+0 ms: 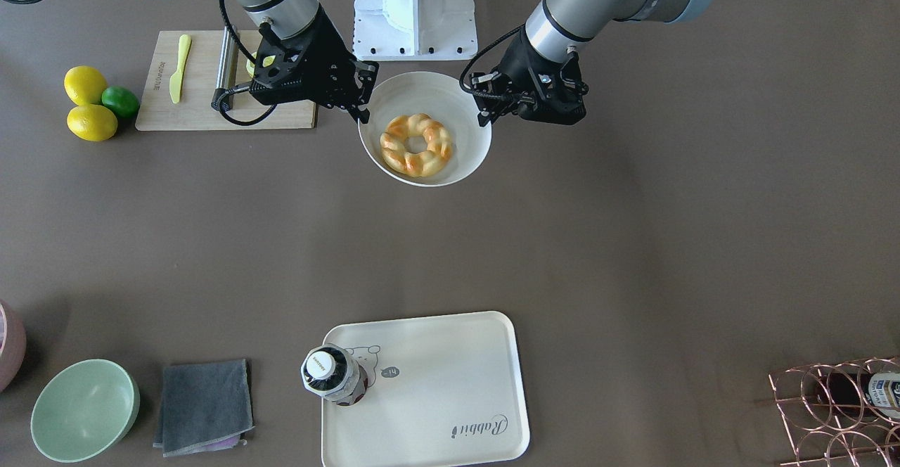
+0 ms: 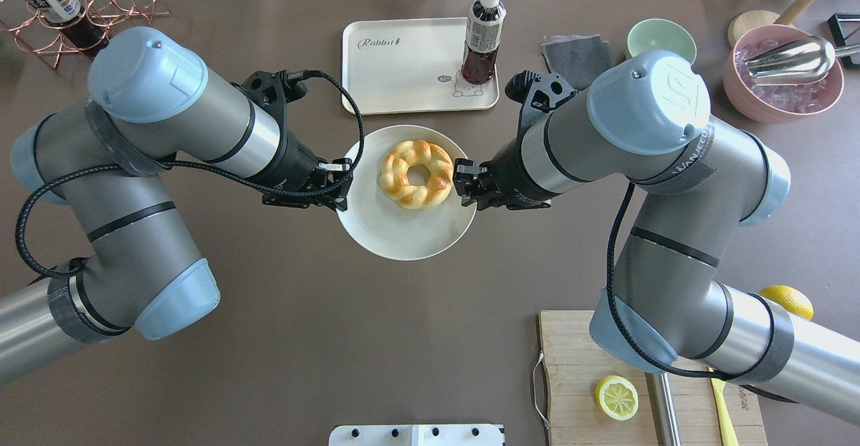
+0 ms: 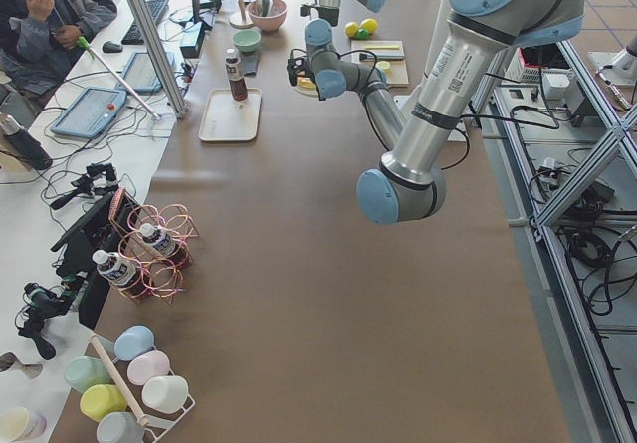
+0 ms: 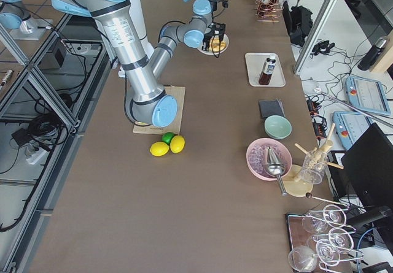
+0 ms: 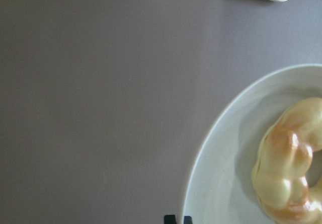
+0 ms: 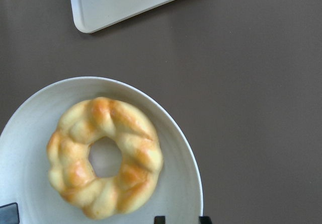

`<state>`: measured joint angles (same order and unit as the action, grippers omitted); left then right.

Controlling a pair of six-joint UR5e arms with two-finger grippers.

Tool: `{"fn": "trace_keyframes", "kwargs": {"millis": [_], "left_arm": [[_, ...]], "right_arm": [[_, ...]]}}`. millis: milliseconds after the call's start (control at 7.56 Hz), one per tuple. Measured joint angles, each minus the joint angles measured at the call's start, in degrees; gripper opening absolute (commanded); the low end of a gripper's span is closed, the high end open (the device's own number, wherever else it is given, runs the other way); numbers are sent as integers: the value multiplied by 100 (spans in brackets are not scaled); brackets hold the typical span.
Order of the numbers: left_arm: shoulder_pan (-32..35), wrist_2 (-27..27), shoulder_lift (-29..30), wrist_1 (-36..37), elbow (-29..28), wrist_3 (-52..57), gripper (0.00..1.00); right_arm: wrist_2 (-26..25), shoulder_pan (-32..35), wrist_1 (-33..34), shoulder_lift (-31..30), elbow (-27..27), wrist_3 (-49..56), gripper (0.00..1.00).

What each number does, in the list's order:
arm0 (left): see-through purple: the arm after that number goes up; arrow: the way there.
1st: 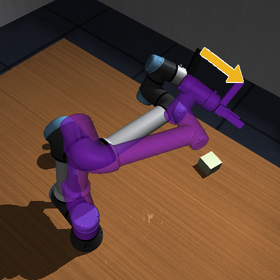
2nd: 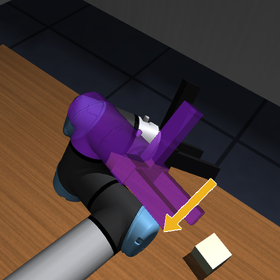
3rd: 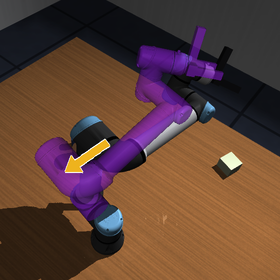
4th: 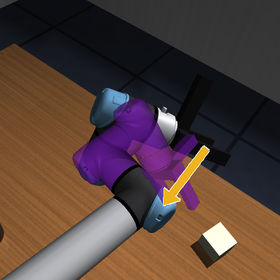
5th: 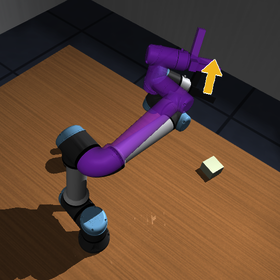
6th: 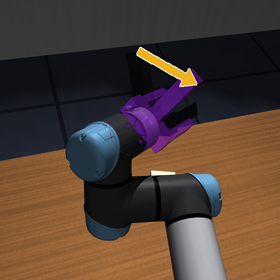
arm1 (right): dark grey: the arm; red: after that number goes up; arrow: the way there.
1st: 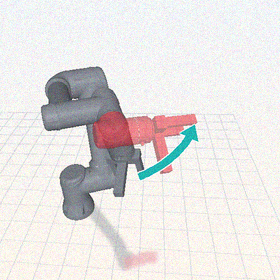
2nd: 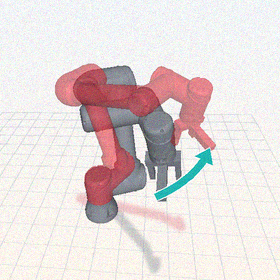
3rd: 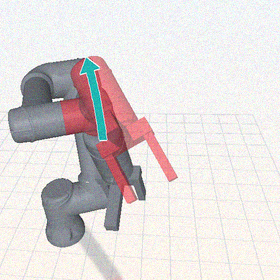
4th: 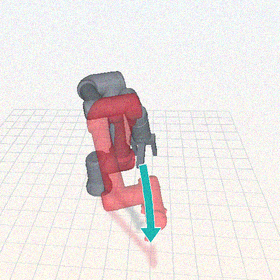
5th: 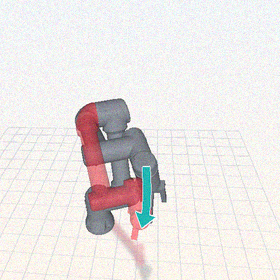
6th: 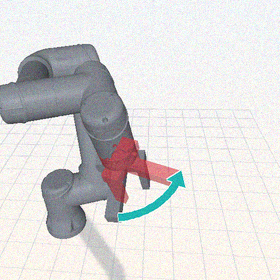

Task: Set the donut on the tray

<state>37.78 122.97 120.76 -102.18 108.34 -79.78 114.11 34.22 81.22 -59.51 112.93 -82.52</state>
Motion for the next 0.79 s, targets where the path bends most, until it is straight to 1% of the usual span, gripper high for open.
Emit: {"fn": "trace_keyframes", "kwargs": {"millis": [264, 397, 529, 661, 793], "left_arm": [[22, -39, 7, -13, -124, -26, 0], [86, -43, 29, -47, -285, -36, 0], [246, -44, 46, -238, -539, -61, 0], [418, -45, 95, -638, -960, -170, 0], [592, -45, 291, -1182, -1599, -383, 0]], "right_arm": [[91, 126, 6, -68, 56, 4, 100], [178, 255, 7, -199, 89, 11, 100], [278, 412, 1, -399, 145, 22, 100], [352, 558, -22, -706, 243, 66, 100], [393, 698, -49, -1020, 333, 185, 100]]}}
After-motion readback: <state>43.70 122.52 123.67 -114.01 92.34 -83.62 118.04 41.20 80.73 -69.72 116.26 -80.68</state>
